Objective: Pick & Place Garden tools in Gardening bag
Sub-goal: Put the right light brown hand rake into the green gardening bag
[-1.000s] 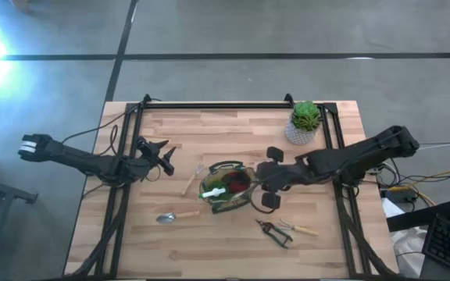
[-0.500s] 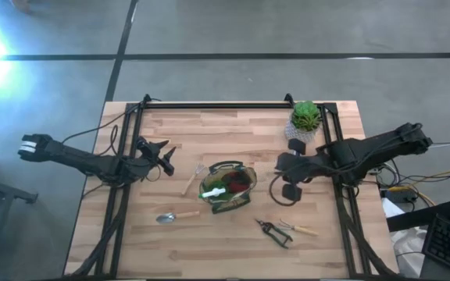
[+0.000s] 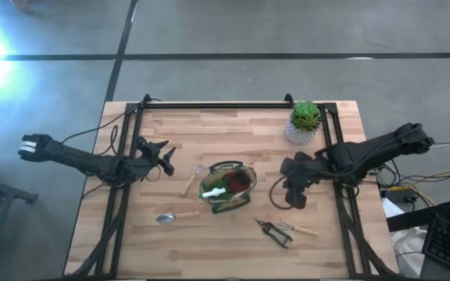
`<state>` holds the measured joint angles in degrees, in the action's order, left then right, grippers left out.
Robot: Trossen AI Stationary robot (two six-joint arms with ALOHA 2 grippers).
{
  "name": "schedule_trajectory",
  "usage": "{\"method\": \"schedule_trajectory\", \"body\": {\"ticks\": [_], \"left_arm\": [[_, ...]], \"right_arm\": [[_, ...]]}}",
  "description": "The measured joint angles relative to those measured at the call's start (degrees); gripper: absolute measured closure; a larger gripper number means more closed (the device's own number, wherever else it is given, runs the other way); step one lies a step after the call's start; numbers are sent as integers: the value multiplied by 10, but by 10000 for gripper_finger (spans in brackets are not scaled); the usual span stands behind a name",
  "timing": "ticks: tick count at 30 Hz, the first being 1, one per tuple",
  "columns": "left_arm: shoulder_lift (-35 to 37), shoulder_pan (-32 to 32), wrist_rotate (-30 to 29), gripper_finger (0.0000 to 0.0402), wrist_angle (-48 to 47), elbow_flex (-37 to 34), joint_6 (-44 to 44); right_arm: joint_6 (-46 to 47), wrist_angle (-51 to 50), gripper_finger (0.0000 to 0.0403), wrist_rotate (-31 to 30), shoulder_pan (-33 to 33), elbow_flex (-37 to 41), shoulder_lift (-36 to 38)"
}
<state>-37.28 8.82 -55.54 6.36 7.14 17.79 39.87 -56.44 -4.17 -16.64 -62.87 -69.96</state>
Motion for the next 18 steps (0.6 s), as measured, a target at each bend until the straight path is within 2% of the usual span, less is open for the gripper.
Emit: {"method": "schedule_trajectory", "body": {"ticks": [10,18], "left_arm": [[0,0,0,216,0,0,0],[0,0,0,216,0,0,0]], "right_arm": [[43,52,360,65,-4,31,-61],[32,57,352,123,-12,-10,-150]]}}
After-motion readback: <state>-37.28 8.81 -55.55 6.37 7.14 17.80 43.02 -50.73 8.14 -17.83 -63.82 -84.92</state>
